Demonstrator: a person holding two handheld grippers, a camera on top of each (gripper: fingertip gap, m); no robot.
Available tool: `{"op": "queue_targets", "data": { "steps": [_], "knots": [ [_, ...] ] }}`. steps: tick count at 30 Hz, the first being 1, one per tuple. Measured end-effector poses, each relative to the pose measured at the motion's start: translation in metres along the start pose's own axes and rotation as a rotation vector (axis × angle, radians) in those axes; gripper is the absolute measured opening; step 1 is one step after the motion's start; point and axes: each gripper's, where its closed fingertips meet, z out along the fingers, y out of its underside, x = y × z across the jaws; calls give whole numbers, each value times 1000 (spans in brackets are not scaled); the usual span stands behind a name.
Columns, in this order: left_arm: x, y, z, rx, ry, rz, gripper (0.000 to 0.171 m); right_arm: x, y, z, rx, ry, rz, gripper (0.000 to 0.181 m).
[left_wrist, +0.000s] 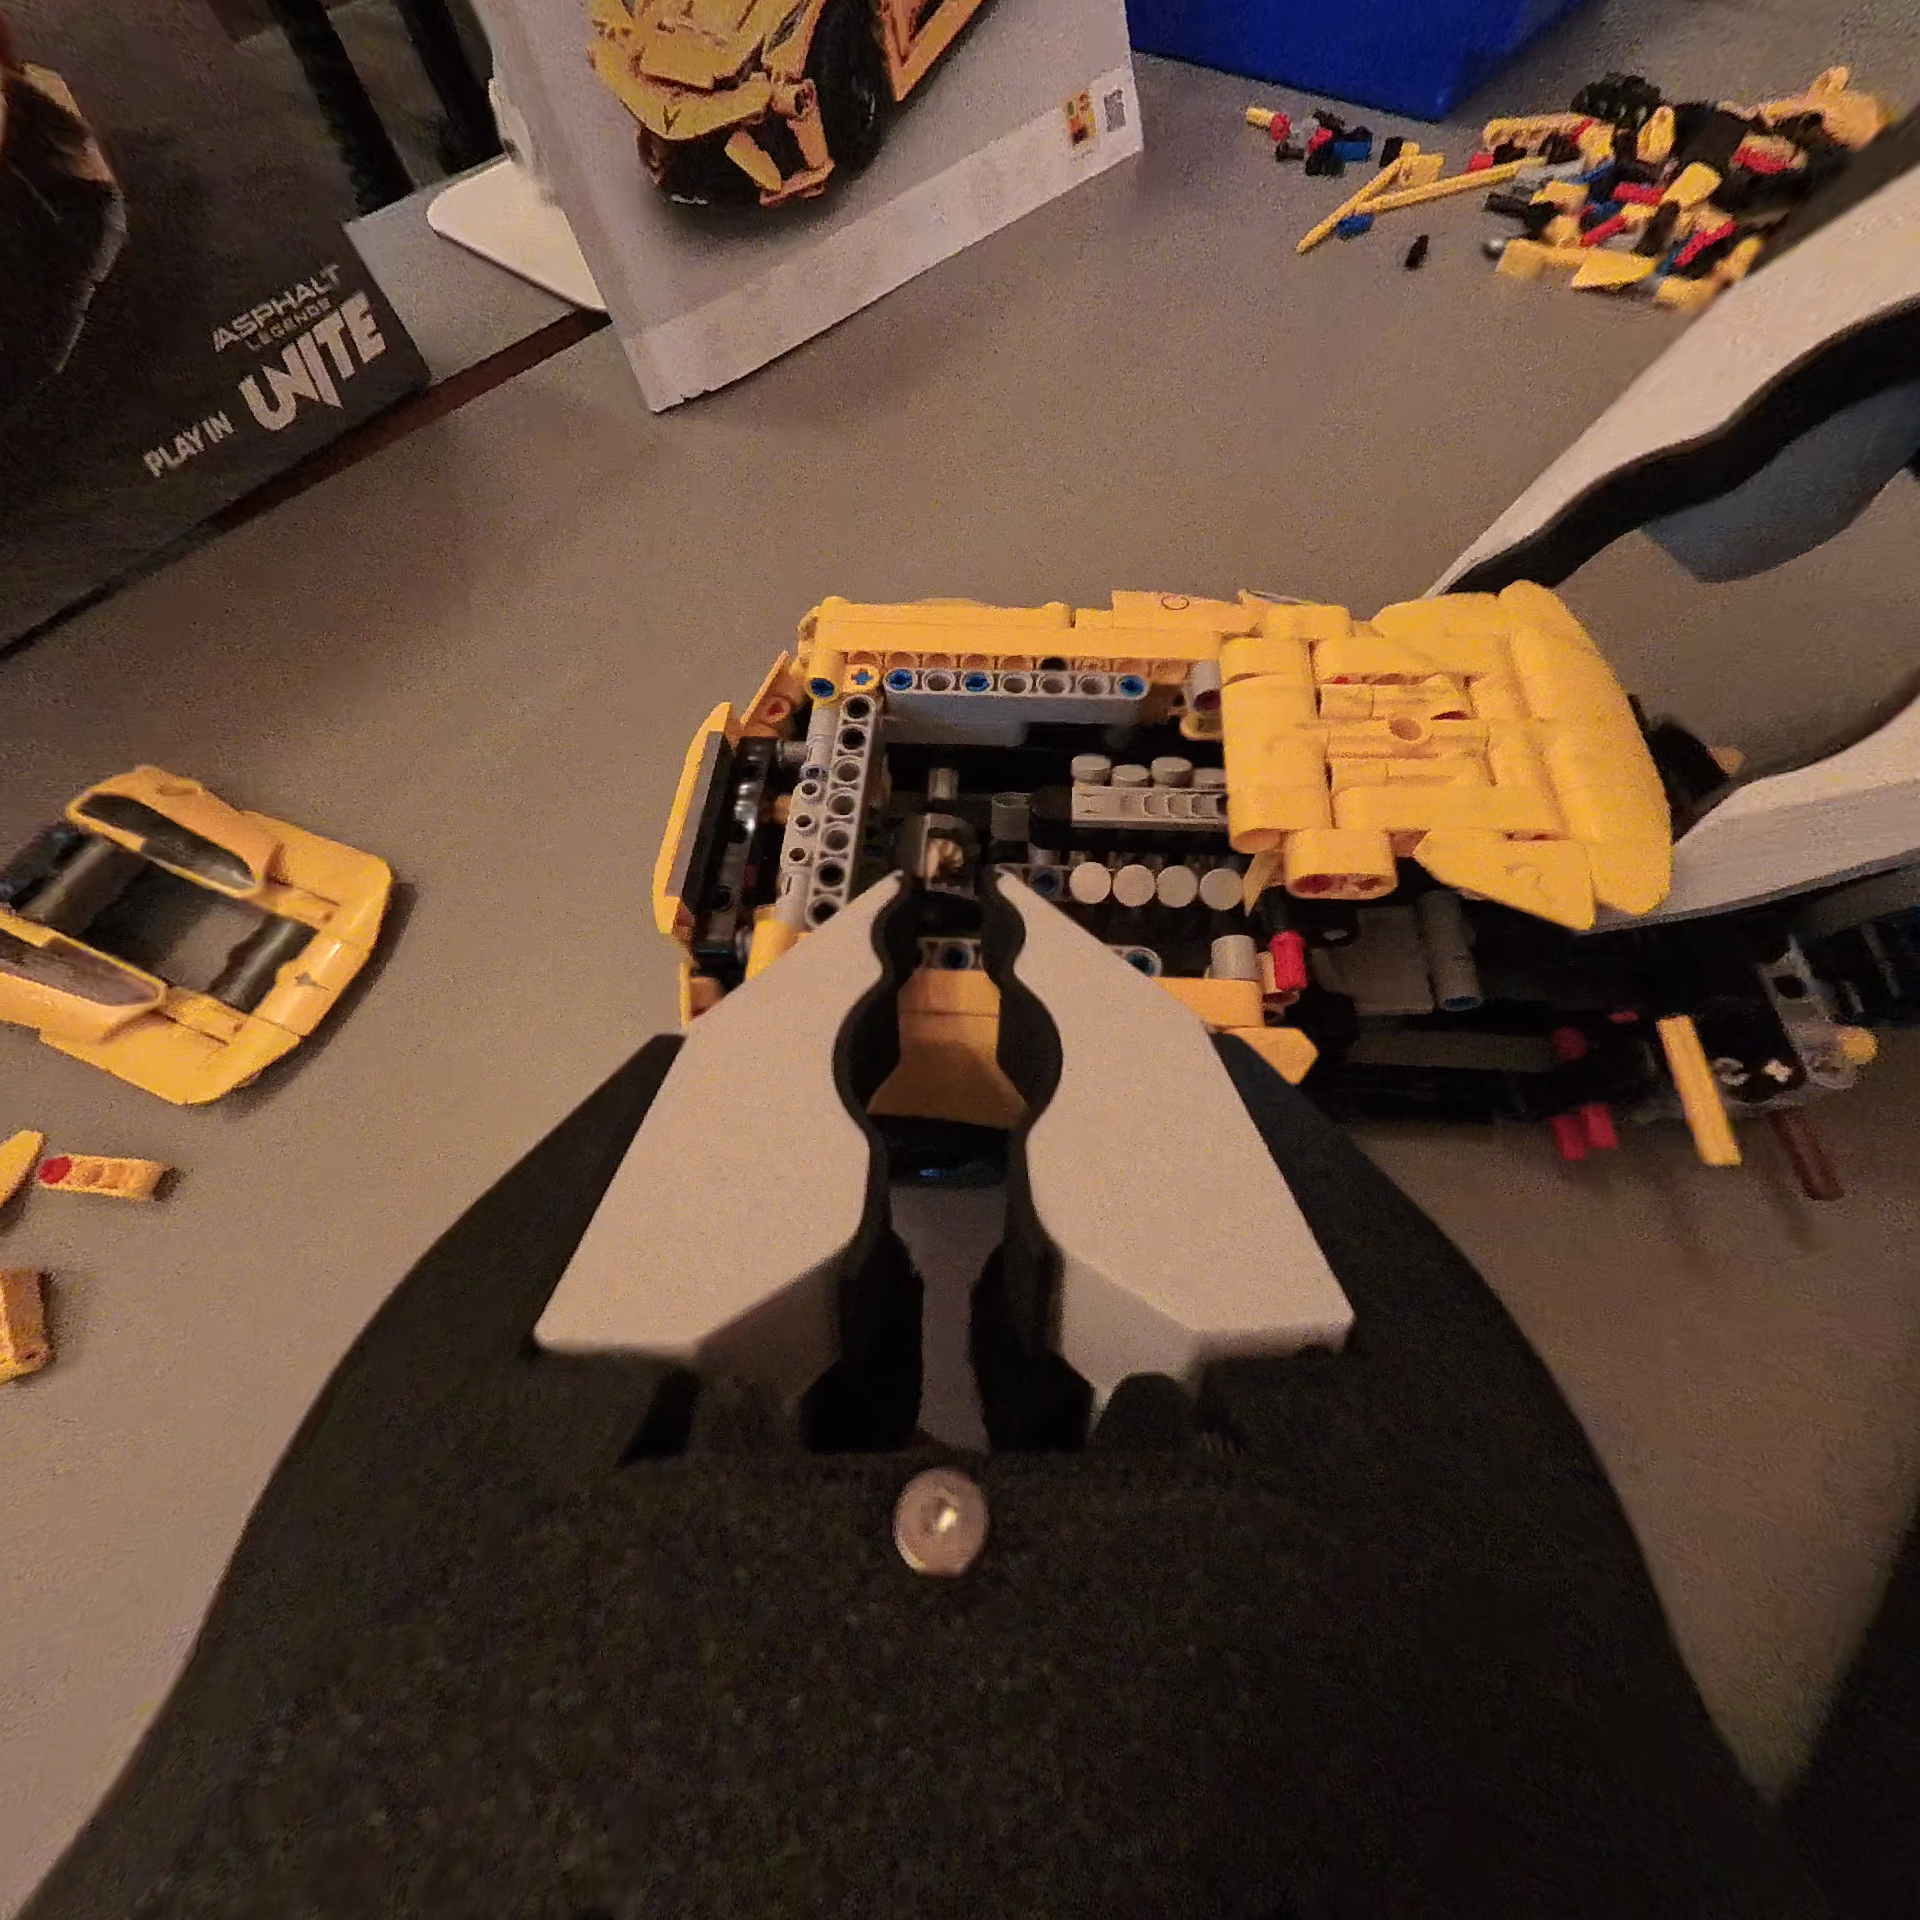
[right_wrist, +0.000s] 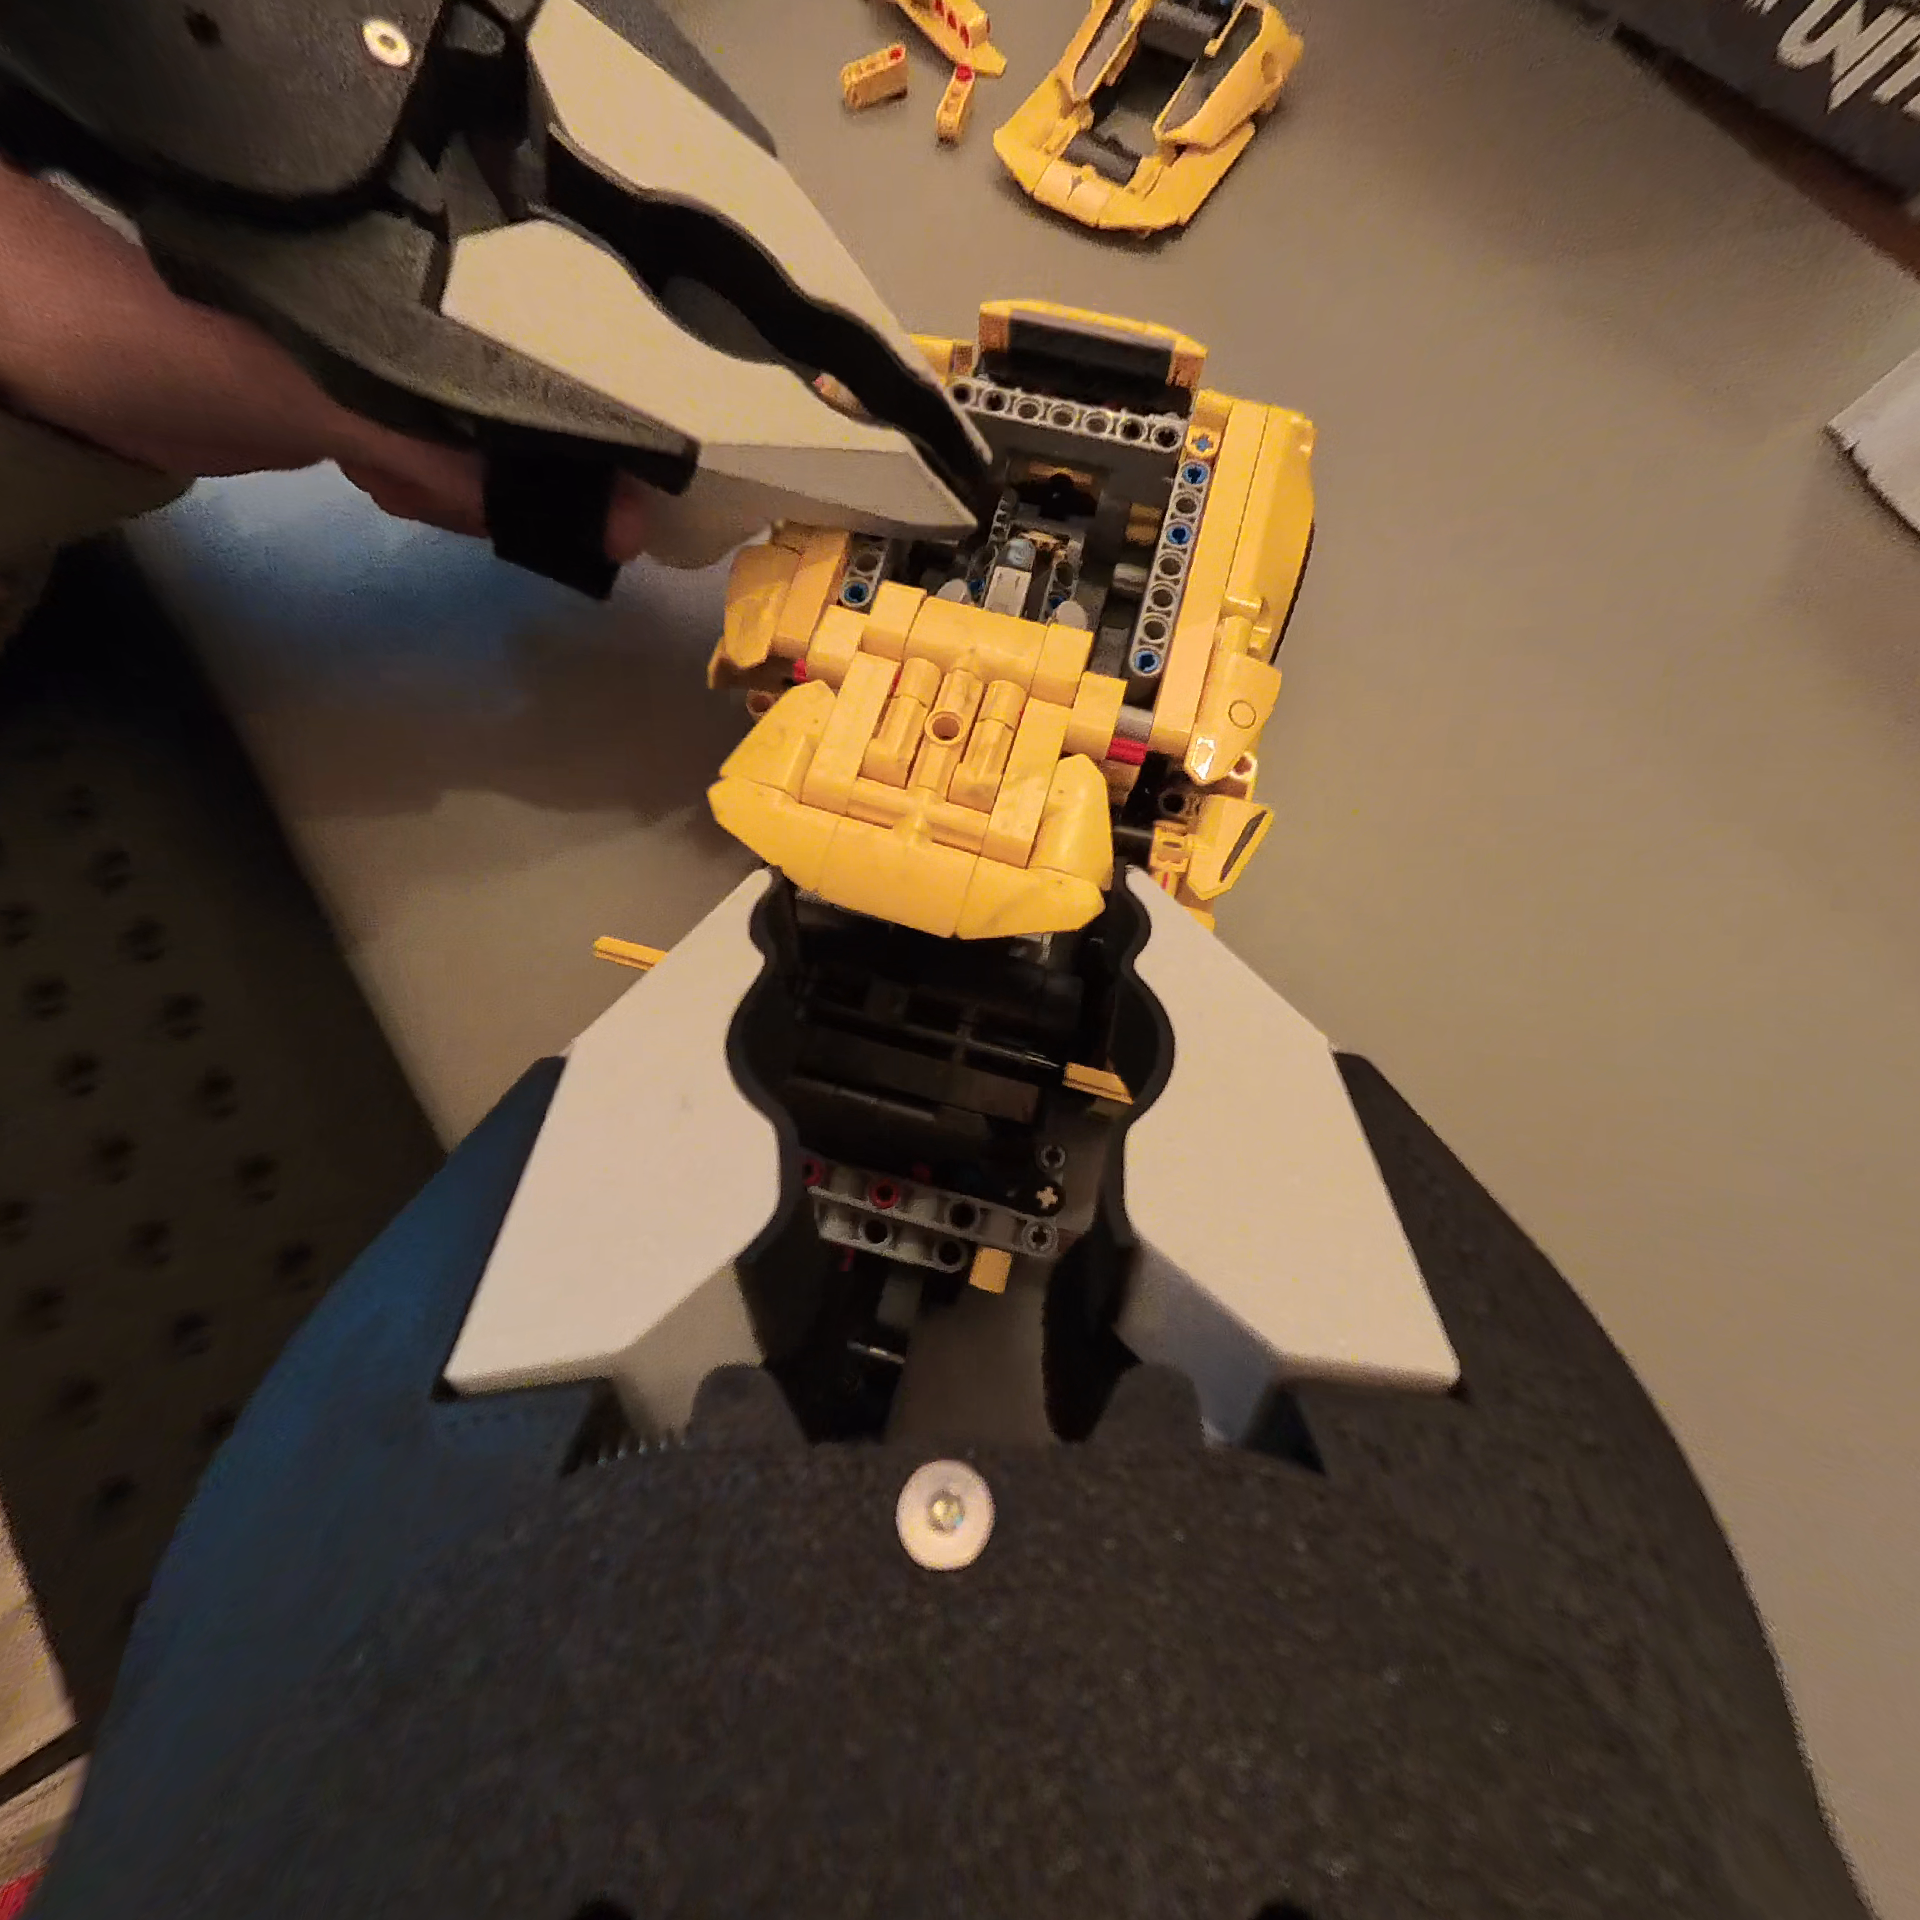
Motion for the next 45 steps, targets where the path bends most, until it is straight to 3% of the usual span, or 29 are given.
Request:
{"op": "queue_targets", "data": {
  "steps": [8,11,13,15,17,19,23,28,32,36,40,45],
  "knots": [
    [-6,-1,1,11,-45,7,3,10,2,1,-10,-20,-54,54],
    [-14,-4,-4,22,-66,16,8,11,-1,0,1,-7,-74,73],
    [-31,-17,-16,114,-123,-45,13,10,-7,2,19,34,-59,95],
    [-48,-28,-29,211,-133,-160,18,8,-14,7,55,100,-43,102],
    [-63,-25,-32,233,-115,-302,24,3,-19,18,73,115,-13,100],
    [-68,-12,-27,188,-57,-420,30,6,-15,25,4,129,9,81],
    [-61,3,-20,122,49,-526,32,10,-14,24,-118,72,-65,80],
    [-59,2,-20,124,71,-531,32,24,-27,18,-201,-53,-216,79],
    [-52,5,-19,108,89,-518,32,43,-37,14,-314,-165,-442,79],
    [-41,11,-15,68,132,-514,33,59,-31,23,-432,-271,-591,78],
    [-44,13,-17,69,119,-521,33,68,-30,32,-400,-349,-697,78],
    [-42,12,-20,84,120,-516,24,74,-23,38,-358,-323,-726,78]
  ]
}}
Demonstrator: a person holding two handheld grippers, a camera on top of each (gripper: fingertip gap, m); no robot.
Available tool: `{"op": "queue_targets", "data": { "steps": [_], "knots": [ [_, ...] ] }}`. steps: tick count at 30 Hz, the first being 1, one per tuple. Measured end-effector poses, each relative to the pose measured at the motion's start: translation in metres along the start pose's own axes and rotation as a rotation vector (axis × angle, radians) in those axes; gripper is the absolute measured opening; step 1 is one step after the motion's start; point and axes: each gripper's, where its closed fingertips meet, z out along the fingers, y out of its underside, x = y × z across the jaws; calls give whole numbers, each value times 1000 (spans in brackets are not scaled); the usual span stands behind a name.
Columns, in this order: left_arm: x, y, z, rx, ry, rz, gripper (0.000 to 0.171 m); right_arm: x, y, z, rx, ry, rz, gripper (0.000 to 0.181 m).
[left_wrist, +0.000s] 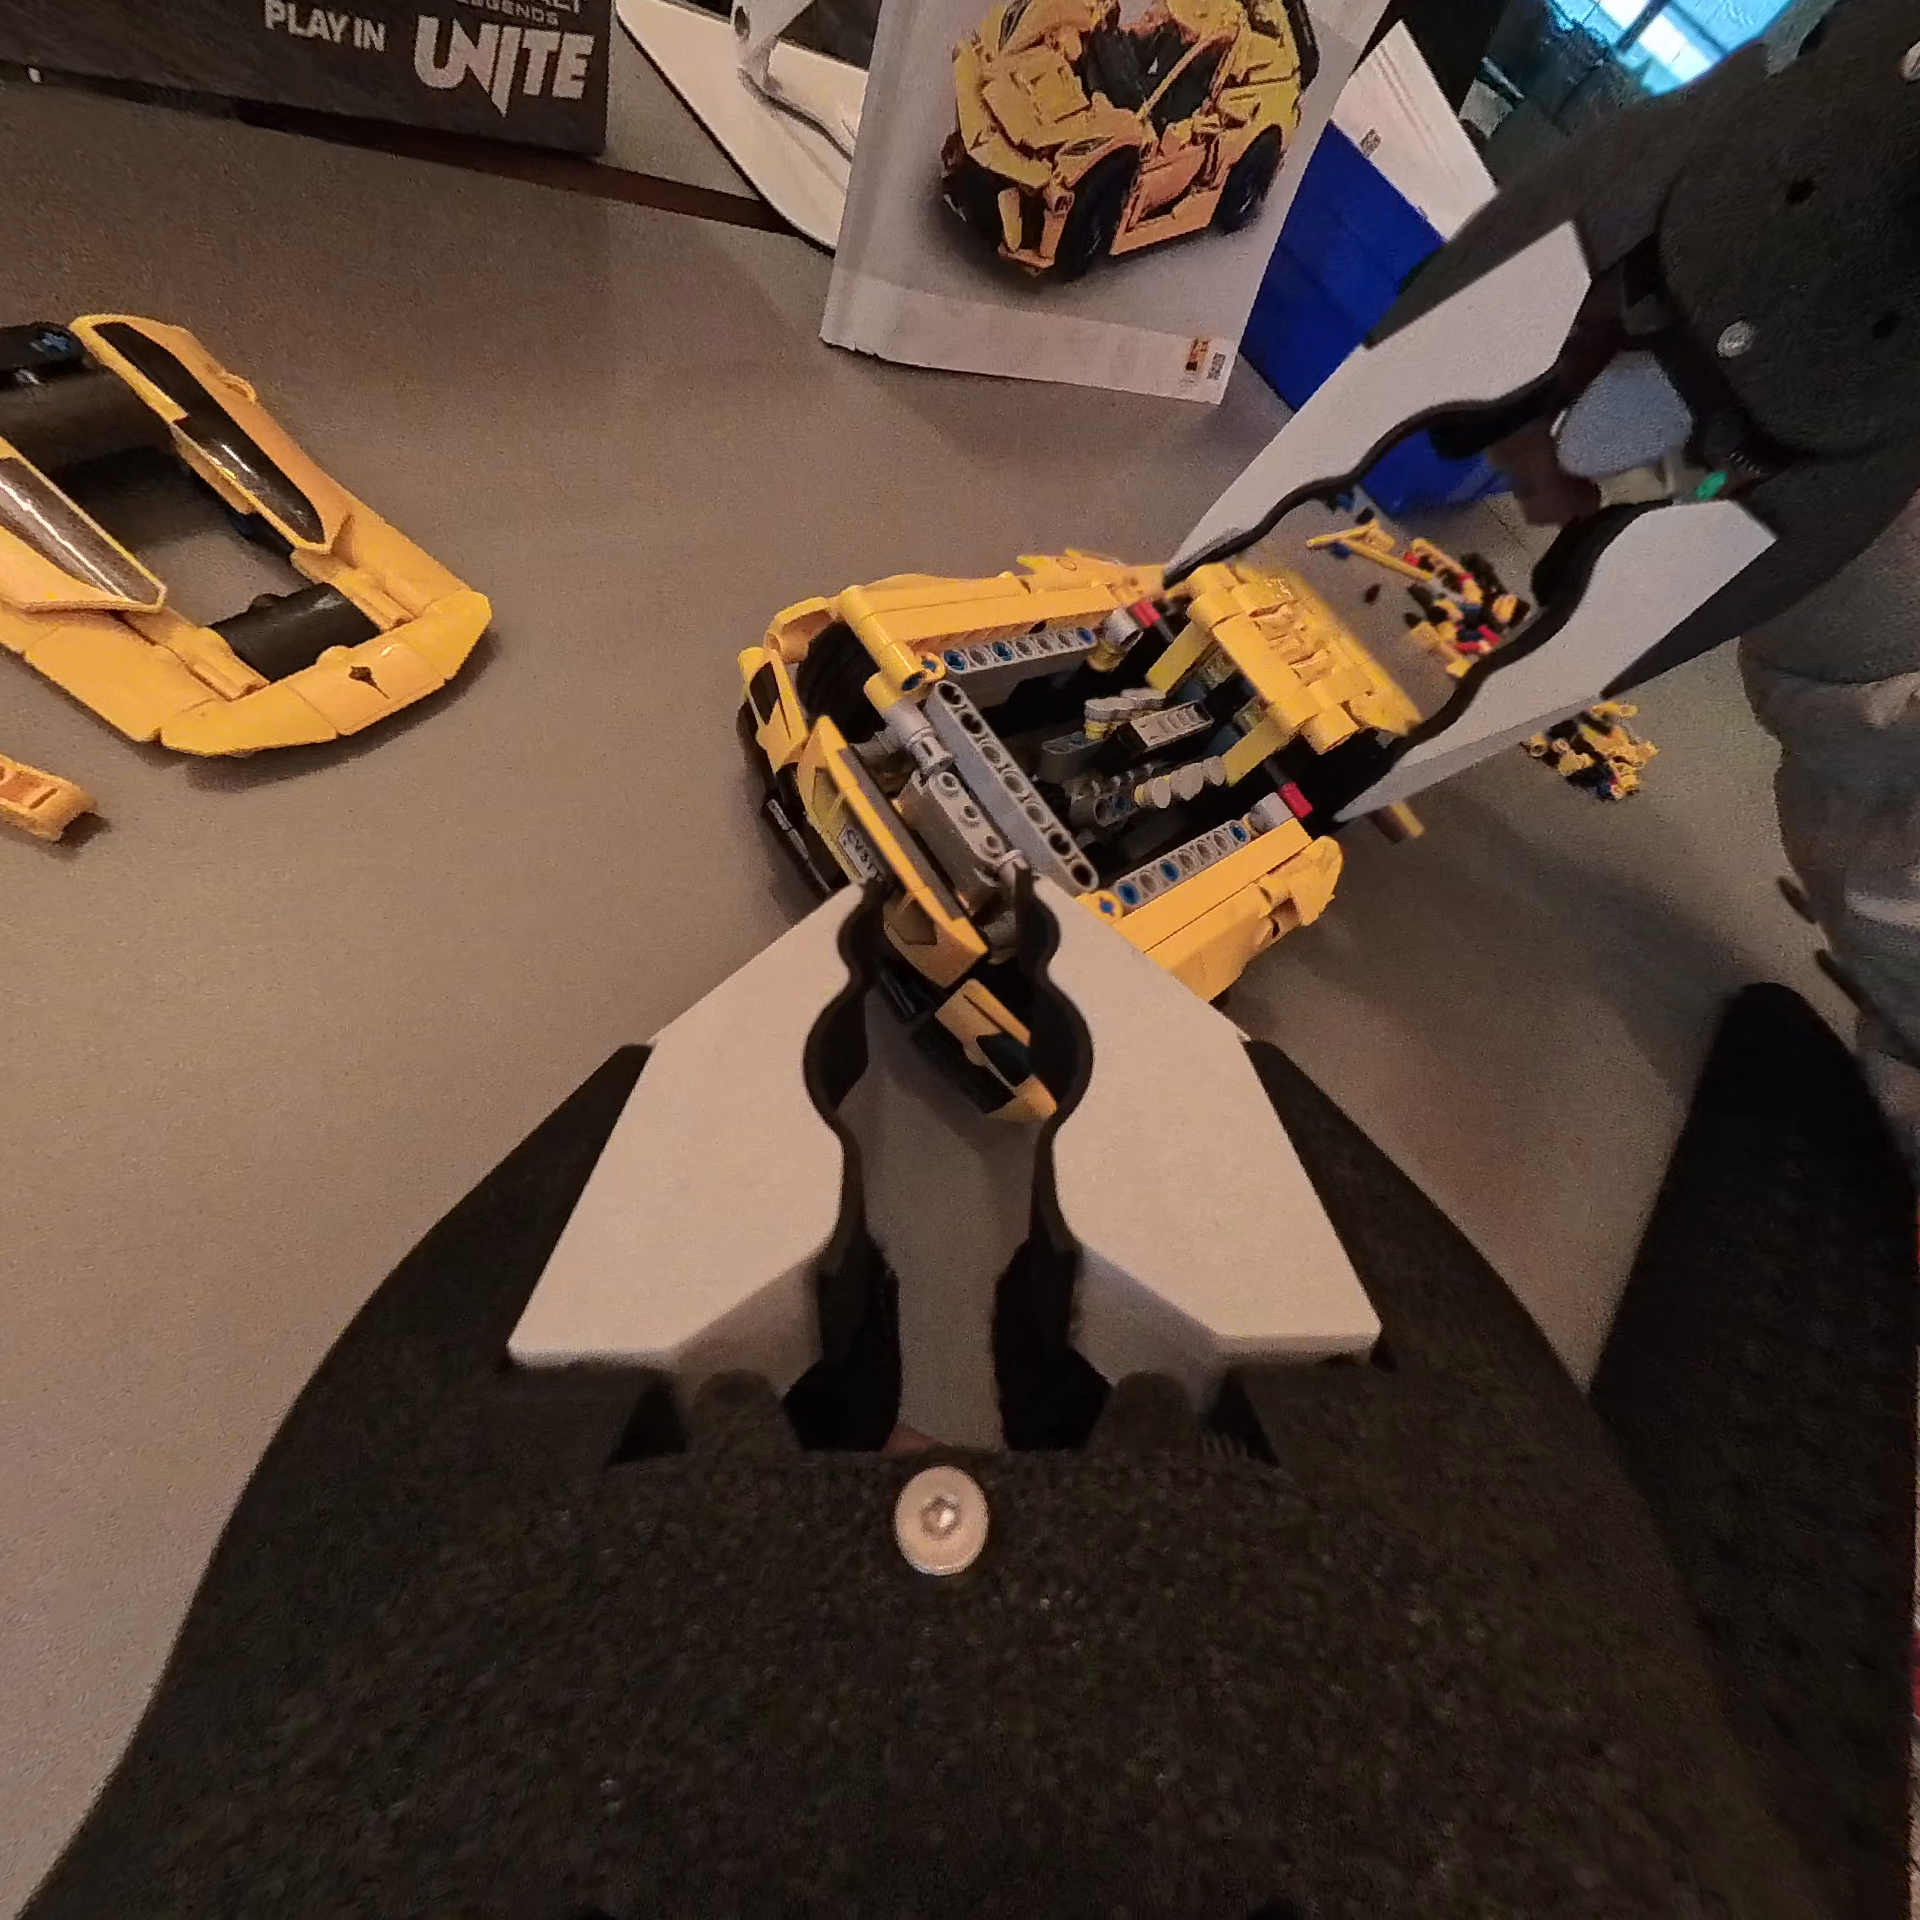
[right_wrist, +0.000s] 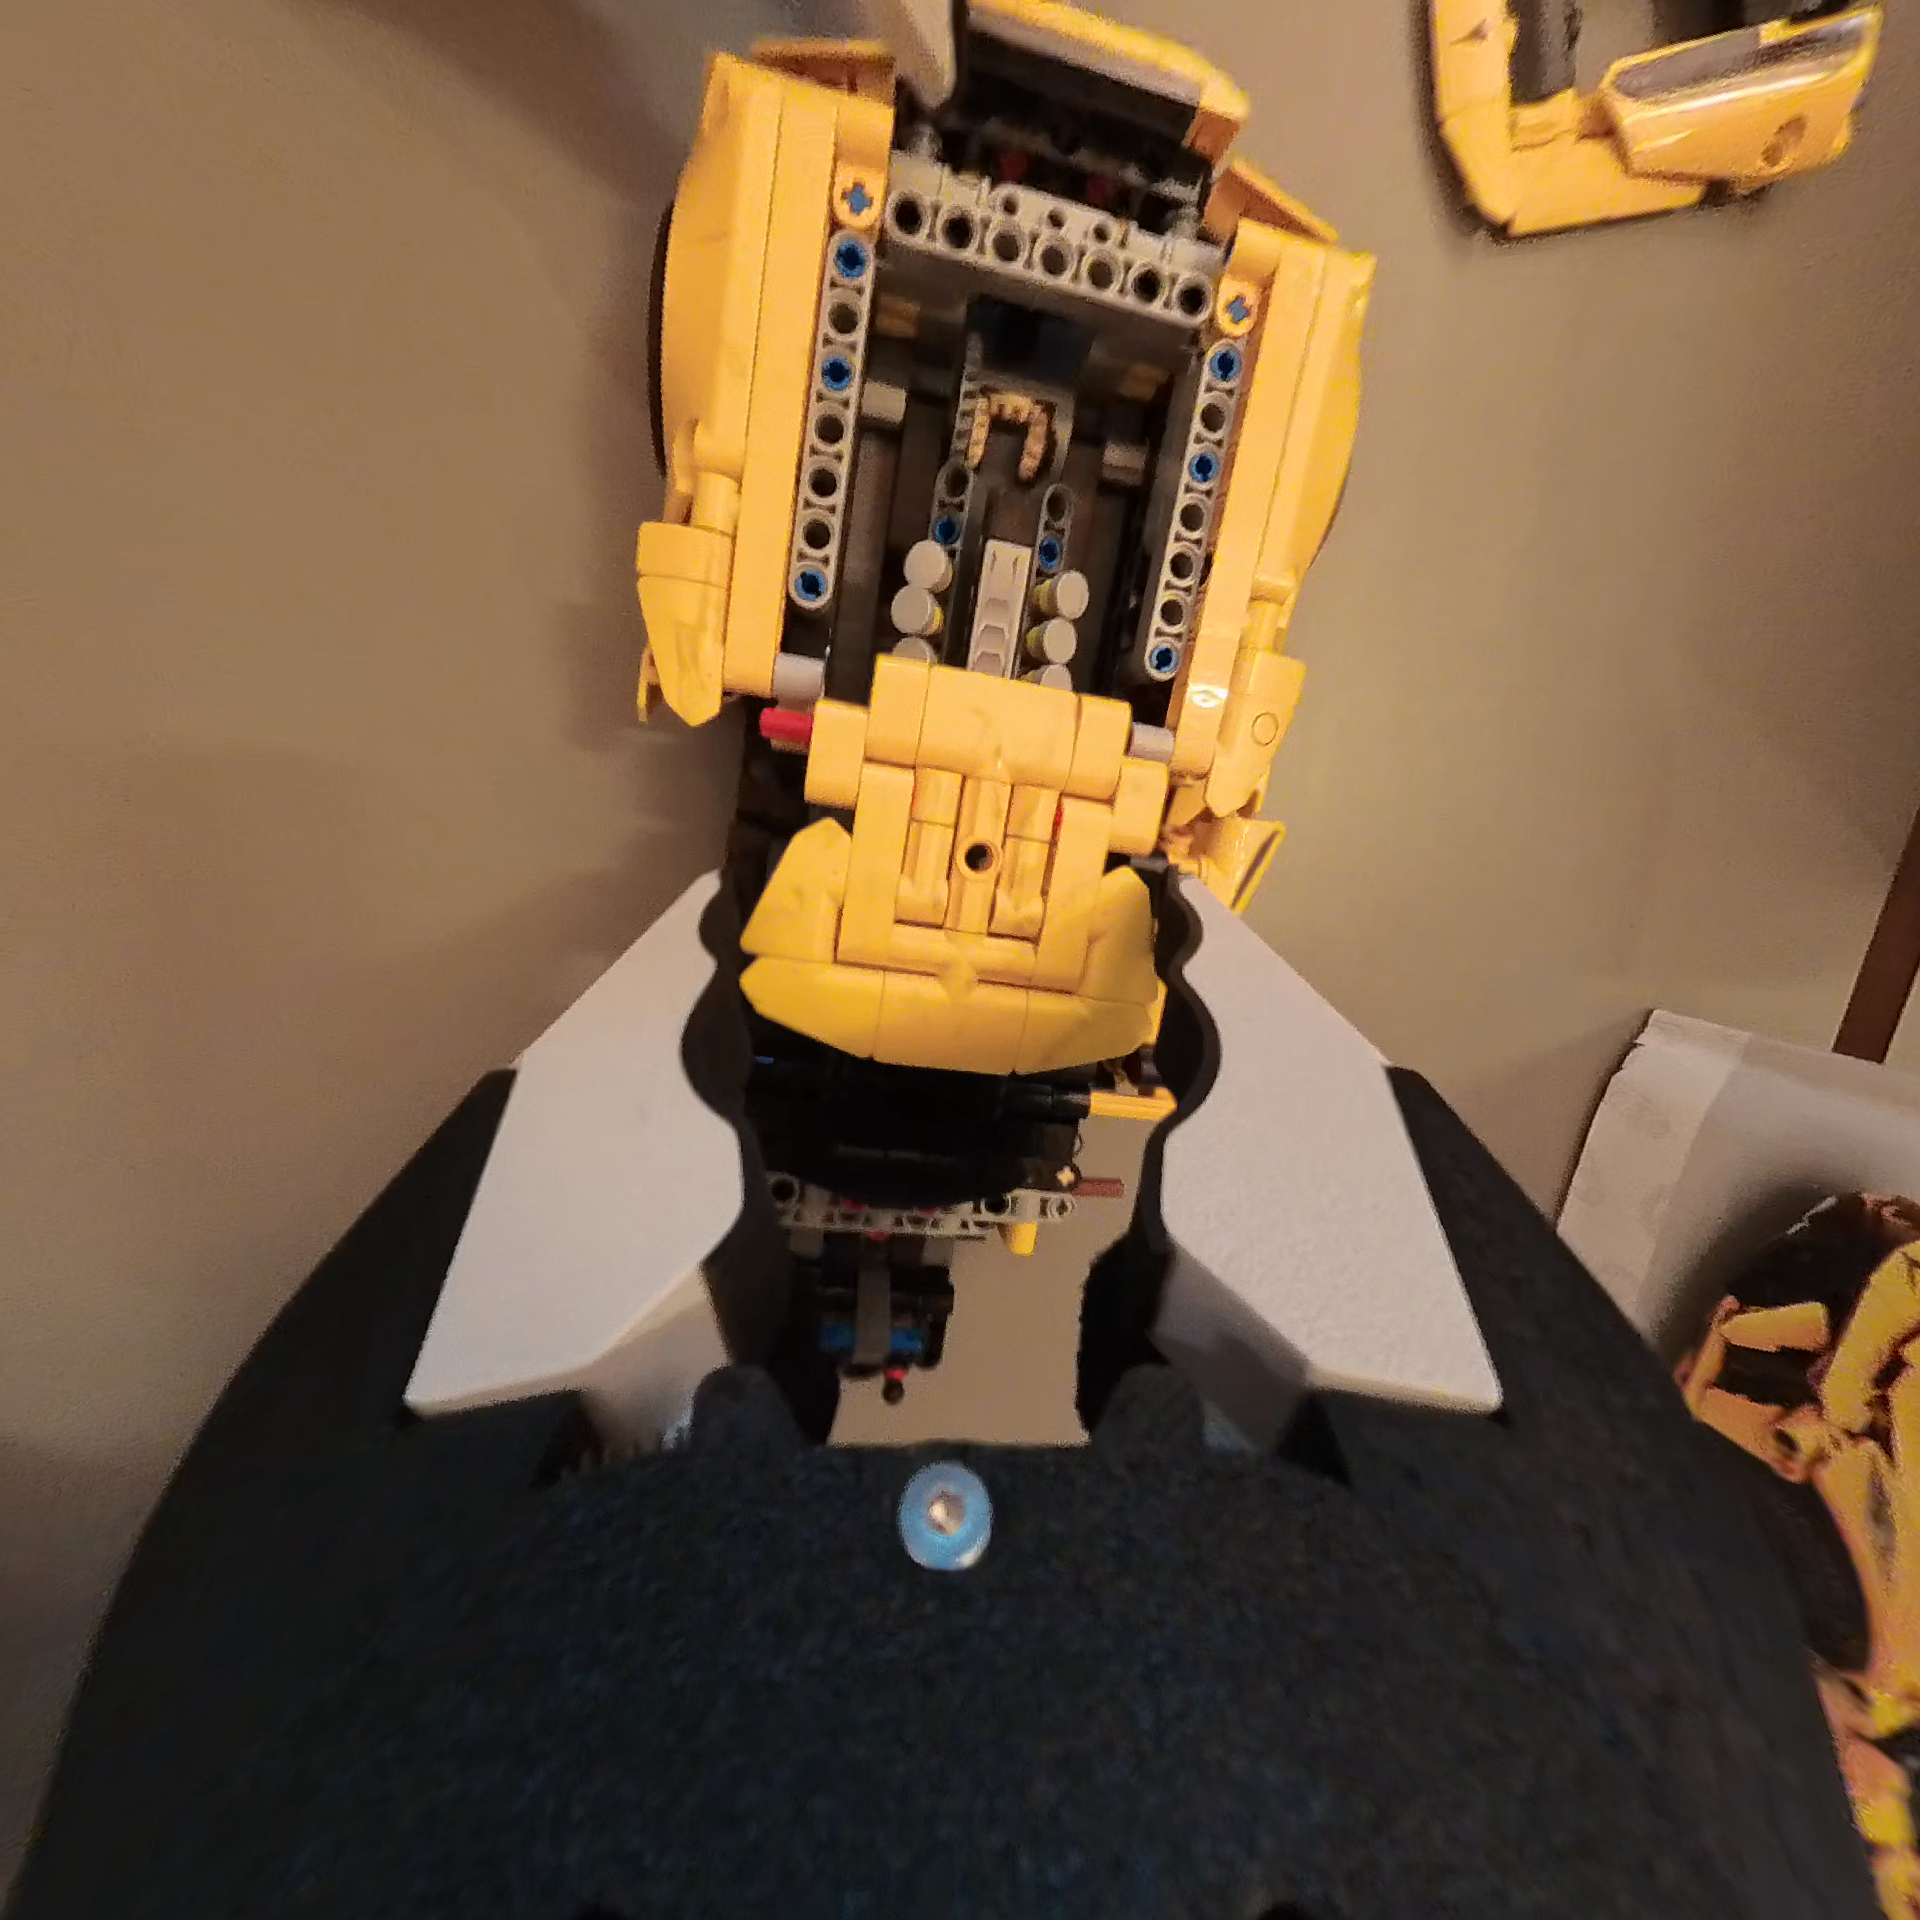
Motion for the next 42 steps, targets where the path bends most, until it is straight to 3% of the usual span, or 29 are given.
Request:
{"op": "queue_targets", "data": {
  "steps": [5,8,9,11,12,13,14,17,19,23,28,37,42],
  "knots": [
    [6,13,6,-68,18,22,25,4,-12,-24,201,175,167,89],
    [2,12,8,-65,-17,41,29,-3,-6,-41,342,373,473,88],
    [-1,6,6,-38,-29,31,29,-12,-1,-42,393,431,608,84],
    [-7,-17,-4,78,-34,-11,30,-30,12,-39,511,558,879,51],
    [-10,-34,-10,147,-21,-28,31,-40,4,-38,639,568,949,40],
    [-14,-50,-12,197,-13,-29,31,-44,-7,-40,763,588,970,38],
    [-17,-61,-9,200,-10,0,33,-45,-8,-37,782,627,995,38],
    [-20,-78,20,112,51,92,59,-40,-9,-22,646,670,1023,37],
    [-26,-83,43,92,67,134,84,-34,-15,-18,683,656,1058,36],
    [-17,-52,72,-90,183,142,76,-25,-12,-15,700,662,1093,35],
    [5,-36,66,-144,295,136,52,-13,-11,-13,718,623,1066,40],
    [3,-9,36,-171,172,173,62,14,-13,-16,770,541,1008,34],
    [-3,-12,29,-112,123,160,63,0,-2,-21,751,495,931,34]
  ]
}}
